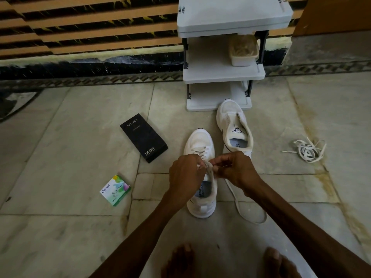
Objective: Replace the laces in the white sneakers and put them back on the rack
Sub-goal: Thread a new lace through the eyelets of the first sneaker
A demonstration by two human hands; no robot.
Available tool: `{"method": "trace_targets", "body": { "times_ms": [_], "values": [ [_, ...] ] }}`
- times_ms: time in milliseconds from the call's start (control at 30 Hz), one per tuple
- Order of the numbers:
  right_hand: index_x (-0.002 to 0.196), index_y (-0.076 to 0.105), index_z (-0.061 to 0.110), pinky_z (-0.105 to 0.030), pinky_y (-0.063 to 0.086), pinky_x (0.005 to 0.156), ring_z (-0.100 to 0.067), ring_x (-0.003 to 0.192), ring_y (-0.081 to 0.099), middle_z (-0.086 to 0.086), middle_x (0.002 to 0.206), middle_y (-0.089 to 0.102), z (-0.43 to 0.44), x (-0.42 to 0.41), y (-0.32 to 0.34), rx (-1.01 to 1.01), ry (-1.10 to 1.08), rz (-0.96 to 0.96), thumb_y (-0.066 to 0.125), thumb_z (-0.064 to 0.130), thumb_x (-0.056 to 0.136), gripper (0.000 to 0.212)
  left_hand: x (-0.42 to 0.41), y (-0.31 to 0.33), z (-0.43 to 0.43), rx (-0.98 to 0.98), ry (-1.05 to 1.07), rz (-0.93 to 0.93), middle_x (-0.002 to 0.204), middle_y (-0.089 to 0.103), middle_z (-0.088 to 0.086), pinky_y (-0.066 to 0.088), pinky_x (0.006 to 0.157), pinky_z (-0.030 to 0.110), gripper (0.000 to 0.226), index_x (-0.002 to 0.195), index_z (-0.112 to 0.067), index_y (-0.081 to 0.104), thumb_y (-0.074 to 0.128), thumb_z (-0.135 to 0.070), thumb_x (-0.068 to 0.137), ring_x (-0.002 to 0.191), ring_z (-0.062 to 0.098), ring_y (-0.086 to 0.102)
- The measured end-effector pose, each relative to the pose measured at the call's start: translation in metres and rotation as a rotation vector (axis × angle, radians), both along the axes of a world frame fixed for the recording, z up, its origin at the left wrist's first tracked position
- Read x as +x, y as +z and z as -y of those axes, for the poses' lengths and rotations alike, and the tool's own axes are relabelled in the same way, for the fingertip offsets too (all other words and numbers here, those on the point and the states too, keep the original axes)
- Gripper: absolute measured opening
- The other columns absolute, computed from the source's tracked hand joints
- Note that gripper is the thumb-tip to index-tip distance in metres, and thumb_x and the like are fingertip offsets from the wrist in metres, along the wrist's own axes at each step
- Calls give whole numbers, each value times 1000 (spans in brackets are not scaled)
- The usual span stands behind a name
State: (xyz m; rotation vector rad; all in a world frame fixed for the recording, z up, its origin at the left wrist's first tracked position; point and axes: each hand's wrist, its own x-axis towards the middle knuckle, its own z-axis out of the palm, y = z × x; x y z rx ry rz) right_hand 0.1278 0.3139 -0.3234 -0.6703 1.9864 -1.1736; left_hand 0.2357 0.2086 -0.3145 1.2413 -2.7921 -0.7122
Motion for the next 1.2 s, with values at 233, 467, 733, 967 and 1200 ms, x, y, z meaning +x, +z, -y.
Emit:
{"method": "trace_targets", "body": {
  "times_ms": [233, 467, 733, 967, 1200],
  "values": [
    [86, 76, 10, -19, 58, 69, -12, 73, 72, -1, 80, 74, 5, 5, -5, -24, -8, -75, 75, 1, 79, 12, -1, -3, -6, 53, 76, -21, 114, 67, -1, 50, 94, 30, 29, 115, -20, 67, 54, -38, 95, 106, 15, 61],
    [72, 72, 16, -17, 57, 66, -7, 67, 69, 1, 73, 71, 8, 4, -5, -24, -8, -69, 73, -5, 77, 22, -1, 9, 5, 256, 44, -13, 103, 64, -2, 47, 84, 23, 37, 107, -15, 68, 65, -46, 87, 99, 15, 61],
    [84, 65, 12, -16, 41, 67, -22, 82, 64, -4, 85, 66, 6, -5, 58, 64, -41, -672, 60, -4, 80, 17, -3, 10, 14, 288, 49, 9, 112, 69, -2, 47, 79, 20, 33, 104, -20, 72, 76, -40, 78, 104, 15, 63],
    [78, 53, 16, -30, 52, 62, -18, 64, 62, -1, 73, 66, 5, -26, 124, -550, -272, 299, 37, 3, 98, 28, -3, 12, 21, 306, -43, 21, 103, 71, -5, 46, 77, 20, 23, 90, -20, 74, 78, -39, 77, 99, 12, 64],
    [100, 66, 12, -33, 52, 75, -19, 85, 64, -6, 95, 68, 6, -4, 16, 436, 465, -559, 60, 32, 93, 22, -5, 11, 28, -113, -250, 156, 132, 45, -8, 33, 98, 39, 68, 130, -42, 46, 72, -62, 70, 123, 18, 41]
  ]
}}
